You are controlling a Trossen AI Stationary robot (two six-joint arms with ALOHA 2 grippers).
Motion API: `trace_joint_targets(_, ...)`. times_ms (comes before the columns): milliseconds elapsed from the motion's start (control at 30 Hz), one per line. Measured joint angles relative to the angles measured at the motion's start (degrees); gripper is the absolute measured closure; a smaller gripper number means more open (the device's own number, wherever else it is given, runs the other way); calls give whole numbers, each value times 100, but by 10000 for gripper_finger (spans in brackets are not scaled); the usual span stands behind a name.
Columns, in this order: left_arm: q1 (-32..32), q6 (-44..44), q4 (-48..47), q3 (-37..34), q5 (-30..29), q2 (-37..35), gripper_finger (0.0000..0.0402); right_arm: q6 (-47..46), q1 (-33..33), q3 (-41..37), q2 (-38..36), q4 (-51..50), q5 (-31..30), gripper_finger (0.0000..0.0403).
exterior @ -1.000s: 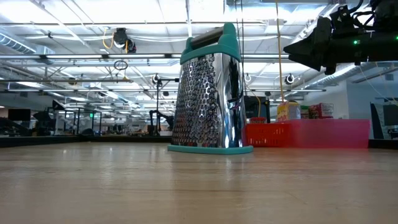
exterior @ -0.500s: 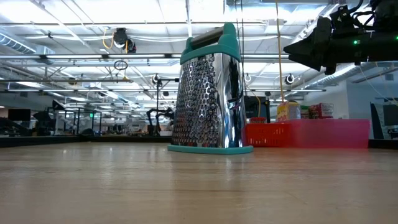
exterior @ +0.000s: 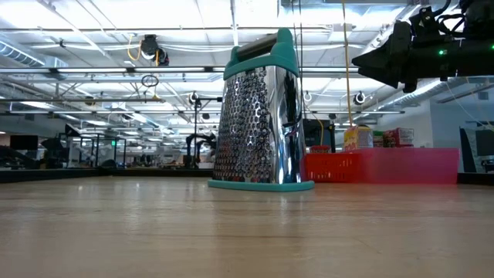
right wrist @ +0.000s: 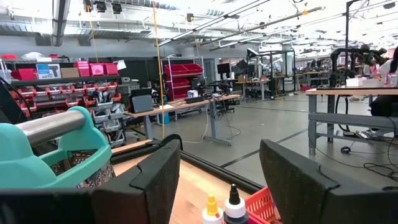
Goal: Pick & Place Kitchen Items
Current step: Put the blue cereal box into the red bin
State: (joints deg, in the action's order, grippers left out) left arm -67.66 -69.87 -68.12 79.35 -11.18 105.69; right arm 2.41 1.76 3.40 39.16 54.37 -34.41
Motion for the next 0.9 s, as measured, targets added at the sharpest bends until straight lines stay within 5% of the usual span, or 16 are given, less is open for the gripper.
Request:
trace_joint_targets(200, 53, -22, -47, 0, 31, 0, 56, -2, 0, 0, 0, 0, 0, 190)
trace_joint_targets(633, 245, 71, -234, 0, 69, 0, 248, 0, 0, 0, 0, 0, 0, 190)
trace_joint_targets(900, 245, 384, -217, 0, -193, 0, 267, 0, 0, -2, 0, 0, 0, 190)
